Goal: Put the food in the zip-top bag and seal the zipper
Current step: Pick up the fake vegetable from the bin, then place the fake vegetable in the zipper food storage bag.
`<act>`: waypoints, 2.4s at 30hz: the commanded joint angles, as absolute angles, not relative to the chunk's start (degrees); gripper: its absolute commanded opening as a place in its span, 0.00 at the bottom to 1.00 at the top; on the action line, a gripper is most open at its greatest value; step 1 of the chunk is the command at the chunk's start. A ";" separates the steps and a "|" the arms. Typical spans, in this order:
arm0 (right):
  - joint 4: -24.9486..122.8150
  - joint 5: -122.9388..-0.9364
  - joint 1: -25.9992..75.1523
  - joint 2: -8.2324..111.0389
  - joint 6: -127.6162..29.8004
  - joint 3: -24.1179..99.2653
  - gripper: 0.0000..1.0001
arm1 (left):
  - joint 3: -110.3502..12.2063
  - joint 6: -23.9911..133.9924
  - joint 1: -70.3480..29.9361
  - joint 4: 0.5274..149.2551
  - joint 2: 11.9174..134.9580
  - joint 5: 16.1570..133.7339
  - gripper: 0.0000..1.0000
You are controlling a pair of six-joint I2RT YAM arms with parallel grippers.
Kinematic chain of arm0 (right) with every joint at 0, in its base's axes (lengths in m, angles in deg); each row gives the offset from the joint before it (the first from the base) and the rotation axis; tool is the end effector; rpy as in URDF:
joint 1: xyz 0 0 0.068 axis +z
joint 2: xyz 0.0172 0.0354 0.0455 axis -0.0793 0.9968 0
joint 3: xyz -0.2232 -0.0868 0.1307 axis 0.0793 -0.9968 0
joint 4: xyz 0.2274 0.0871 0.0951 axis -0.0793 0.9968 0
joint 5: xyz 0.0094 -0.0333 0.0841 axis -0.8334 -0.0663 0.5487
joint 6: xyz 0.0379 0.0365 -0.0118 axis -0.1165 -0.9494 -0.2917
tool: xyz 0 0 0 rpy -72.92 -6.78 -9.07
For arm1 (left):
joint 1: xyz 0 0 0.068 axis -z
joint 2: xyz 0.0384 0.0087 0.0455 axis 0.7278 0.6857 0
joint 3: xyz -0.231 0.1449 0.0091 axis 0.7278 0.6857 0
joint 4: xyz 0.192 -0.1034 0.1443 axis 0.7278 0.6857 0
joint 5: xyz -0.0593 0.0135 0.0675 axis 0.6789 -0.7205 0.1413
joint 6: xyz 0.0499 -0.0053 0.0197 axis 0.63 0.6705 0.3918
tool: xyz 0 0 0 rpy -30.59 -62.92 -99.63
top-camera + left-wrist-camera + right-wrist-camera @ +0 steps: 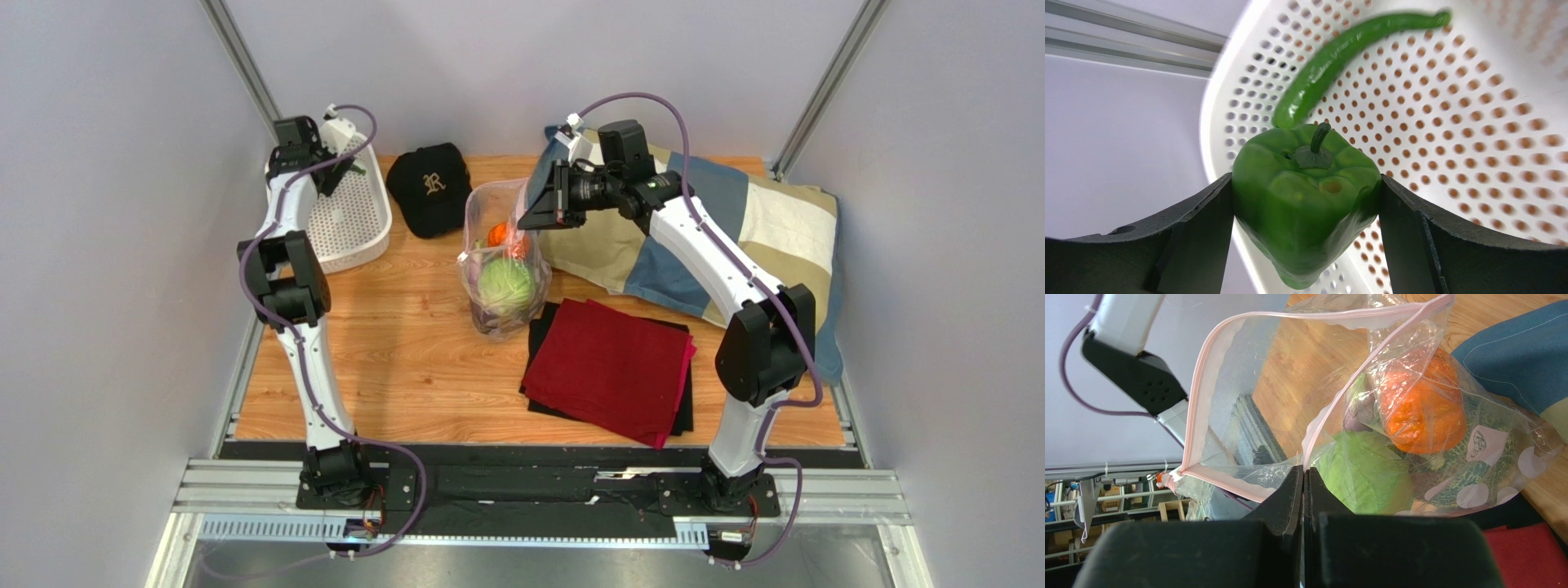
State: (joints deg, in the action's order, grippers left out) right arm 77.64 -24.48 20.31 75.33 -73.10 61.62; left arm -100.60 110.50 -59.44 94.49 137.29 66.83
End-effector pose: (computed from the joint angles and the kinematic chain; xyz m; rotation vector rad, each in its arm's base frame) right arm 0.3700 0.1991 0.3492 -0.3707 2.2849 1.3857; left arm 0.5502 0.1243 0.2181 0.5938 2.1217 0.5645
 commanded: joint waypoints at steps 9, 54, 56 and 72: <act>77.08 -23.17 19.97 74.21 -71.80 64.07 0.00 | -94.68 89.63 -58.75 103.89 112.21 81.79 0.26; 73.39 -22.91 21.03 73.24 -75.32 63.98 0.00 | -77.71 59.54 -27.98 123.73 88.29 103.51 0.61; 73.65 -22.82 20.85 73.24 -75.06 64.07 0.00 | -78.41 60.25 -28.16 125.42 88.21 102.46 0.71; 74.70 -22.29 20.50 72.54 -73.38 63.45 0.00 | -88.25 56.65 -45.63 119.18 92.22 93.36 0.92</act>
State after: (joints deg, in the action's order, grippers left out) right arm 76.35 -22.95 20.88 75.77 -74.54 63.45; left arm -84.30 60.89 -38.65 125.20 88.29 101.38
